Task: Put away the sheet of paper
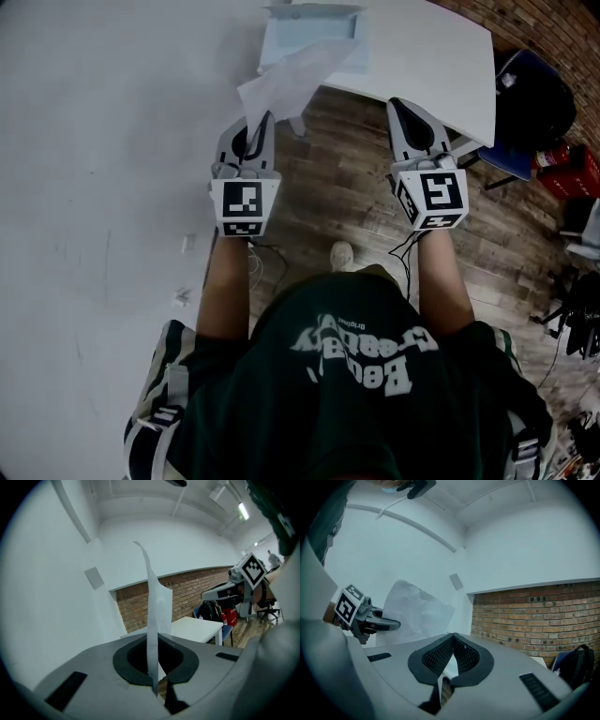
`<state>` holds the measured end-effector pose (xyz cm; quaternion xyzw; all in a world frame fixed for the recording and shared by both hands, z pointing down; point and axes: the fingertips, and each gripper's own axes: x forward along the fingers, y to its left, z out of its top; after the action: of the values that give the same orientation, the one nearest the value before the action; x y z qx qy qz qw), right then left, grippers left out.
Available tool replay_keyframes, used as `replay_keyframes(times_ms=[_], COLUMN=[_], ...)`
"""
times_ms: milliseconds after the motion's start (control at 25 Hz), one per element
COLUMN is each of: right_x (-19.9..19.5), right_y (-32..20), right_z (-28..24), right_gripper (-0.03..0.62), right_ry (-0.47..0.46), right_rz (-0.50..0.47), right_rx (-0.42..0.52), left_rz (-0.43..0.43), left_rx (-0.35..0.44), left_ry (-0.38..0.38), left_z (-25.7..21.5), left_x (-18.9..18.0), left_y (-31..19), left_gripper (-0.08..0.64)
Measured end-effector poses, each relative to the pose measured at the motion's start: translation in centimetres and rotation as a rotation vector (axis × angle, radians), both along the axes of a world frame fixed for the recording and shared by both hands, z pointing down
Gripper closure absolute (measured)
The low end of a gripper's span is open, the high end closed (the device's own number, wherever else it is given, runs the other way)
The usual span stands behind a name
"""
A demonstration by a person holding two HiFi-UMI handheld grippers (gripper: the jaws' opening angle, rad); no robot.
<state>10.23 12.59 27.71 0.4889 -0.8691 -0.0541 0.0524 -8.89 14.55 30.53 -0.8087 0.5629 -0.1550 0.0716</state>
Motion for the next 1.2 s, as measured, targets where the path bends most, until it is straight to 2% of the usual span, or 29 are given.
replay_keyframes(times_ms=[280,480,800,1000,1200], right_x=[1.3,1.2,1.3,0.3,-0.3], right_y=[-3.5,-4.2,-6.3,-8.9,-13.8], right_z=[-0.2,0.6,1.1,1.8,2.4], right_gripper=[0.598,0.598,0.598,0.598,0.598], right_ry=[-0.017,-0.022,-0.030,-0.014,-0.004], right_rz=[-0.012,-0.024,-0.010,0.001,0.024], right_rx=[0.000,-0.006,-0.013,-0.016,-0.036], left_rz=[-0.015,-0.022,0.007,0.029,0.056], left_rx=[0.000,-0.013,-0.028,-0.024,-0.041], left_ry=[-0.021,-0.037,-0.039,-0.048,-0.093], left_z=[0.0,0.8,1.8,2.8,4.0], left_x=[1.0,1.0,1.6,1.2,0.6], left_y=[-3.2,-3.8,-5.7,-8.9,-14.0], left_gripper=[0.558,0.558,0.558,0.558,0.558])
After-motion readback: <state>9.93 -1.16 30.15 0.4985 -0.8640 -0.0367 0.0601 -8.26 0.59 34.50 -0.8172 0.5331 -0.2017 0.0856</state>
